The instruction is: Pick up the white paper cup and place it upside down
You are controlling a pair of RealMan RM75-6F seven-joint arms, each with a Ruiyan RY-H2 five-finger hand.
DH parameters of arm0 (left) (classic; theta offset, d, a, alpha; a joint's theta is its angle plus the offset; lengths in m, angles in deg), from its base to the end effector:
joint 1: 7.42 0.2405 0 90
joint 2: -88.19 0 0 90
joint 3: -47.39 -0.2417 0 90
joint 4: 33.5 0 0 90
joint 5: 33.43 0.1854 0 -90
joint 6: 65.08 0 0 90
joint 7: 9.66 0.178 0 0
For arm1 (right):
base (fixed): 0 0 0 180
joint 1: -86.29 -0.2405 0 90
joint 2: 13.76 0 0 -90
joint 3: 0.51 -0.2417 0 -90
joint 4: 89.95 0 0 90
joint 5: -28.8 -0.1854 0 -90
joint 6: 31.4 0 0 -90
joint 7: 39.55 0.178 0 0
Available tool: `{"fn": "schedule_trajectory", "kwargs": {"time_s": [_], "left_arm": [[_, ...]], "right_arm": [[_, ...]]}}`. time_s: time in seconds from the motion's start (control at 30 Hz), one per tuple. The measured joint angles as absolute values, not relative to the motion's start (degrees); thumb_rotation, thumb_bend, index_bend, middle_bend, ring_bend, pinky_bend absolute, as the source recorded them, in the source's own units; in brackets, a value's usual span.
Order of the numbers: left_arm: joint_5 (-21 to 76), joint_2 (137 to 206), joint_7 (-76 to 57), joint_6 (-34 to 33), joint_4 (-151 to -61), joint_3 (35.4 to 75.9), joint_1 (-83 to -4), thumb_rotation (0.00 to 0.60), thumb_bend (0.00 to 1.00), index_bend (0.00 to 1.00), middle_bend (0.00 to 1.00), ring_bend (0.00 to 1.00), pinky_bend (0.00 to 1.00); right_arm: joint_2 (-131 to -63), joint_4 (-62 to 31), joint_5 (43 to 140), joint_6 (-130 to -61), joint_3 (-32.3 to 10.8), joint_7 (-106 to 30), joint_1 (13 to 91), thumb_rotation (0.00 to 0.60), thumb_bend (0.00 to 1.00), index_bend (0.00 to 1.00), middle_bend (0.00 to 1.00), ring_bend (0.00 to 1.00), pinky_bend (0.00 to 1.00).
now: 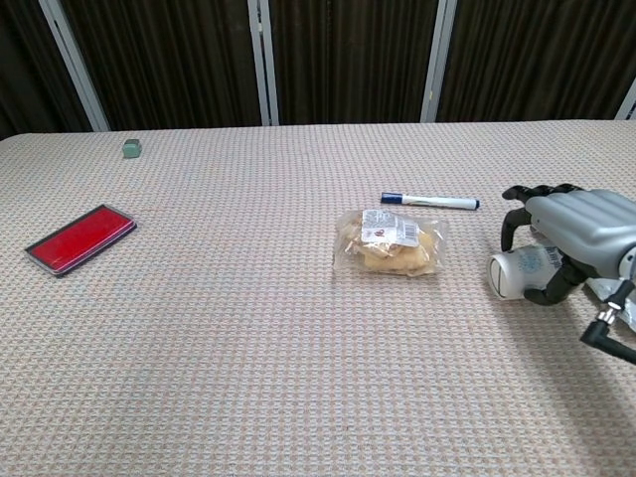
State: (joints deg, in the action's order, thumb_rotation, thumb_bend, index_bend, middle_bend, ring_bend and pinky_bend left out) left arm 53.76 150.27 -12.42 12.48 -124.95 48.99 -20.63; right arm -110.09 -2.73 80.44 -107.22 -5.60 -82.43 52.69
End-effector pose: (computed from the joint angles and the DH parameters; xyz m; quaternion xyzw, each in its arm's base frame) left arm -0.2691 0.2478 0.1615 -0.6553 -0.3799 -0.3837 0.5283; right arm -0.1929 -0.3138 -0.0085 0.6848 -0.3715 0.2621 0.5695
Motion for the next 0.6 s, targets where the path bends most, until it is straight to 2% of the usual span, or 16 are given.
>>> {"fn": "schedule_trajectory", "kwargs": {"time_s": [0.3, 0.6], "left_arm": [[53.65, 150.25, -12.32, 12.38, -125.02, 49.02, -20.67, 0.6, 0.13, 0.0, 0.0, 0.0, 0.0], [53.65, 150.33, -12.03, 12.54, -124.99, 49.02, -20.6, 0.6, 0.13, 0.0, 0.0, 0.0, 0.0]], "right_arm": [[-110.32, -1.94, 82.27, -107.35, -7.04, -79.47, 53.4, 0.6, 0.15, 0.42, 0.02, 0.0, 0.0], [-106.98, 8.12, 82.39, -106.47, -12.23, -64.0, 56.21, 0.6, 0.15, 0.43, 0.04, 0.0, 0.0]]}}
